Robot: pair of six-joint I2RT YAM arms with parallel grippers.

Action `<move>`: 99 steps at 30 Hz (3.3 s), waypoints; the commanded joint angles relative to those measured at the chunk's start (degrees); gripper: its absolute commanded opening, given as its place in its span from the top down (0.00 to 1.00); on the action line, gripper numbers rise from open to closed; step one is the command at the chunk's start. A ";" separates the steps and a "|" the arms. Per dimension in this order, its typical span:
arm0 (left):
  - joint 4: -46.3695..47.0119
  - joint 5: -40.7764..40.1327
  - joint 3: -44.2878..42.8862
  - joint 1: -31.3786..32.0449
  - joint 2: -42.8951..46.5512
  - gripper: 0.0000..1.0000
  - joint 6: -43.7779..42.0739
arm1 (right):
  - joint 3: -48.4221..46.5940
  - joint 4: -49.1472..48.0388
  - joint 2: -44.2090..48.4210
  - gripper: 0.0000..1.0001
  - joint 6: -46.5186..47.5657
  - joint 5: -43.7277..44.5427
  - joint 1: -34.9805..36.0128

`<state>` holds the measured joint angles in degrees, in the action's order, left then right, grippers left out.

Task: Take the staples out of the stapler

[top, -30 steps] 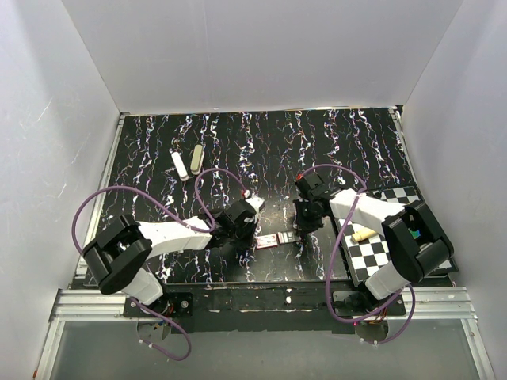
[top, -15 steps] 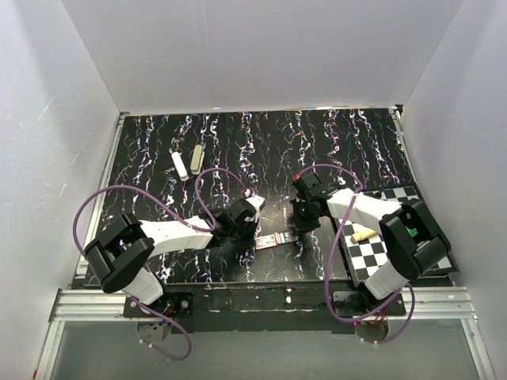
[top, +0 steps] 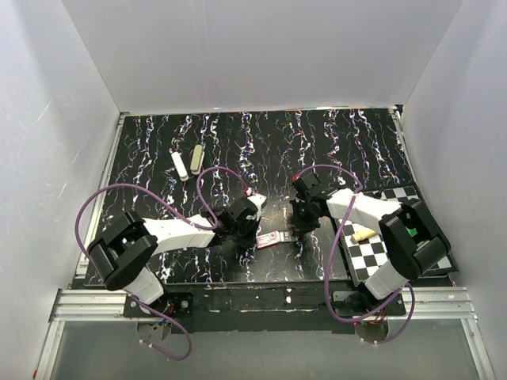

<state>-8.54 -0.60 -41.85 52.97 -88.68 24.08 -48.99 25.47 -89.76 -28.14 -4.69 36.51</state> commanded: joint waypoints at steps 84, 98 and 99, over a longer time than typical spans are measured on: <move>-2.19 0.16 1.15 -0.68 -1.23 1.00 -0.61 | 2.32 4.23 5.56 0.99 0.98 4.42 4.53; -2.10 0.07 1.24 -0.68 -0.96 1.00 -0.52 | 3.29 4.50 6.08 0.99 1.07 4.34 4.53; -2.19 0.07 1.24 -0.59 -0.96 1.00 -0.52 | 3.55 4.67 6.26 0.99 1.16 4.42 4.53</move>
<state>-8.56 0.03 -42.24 52.60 -89.17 23.86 -46.46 29.58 -85.17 -26.79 -0.58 40.64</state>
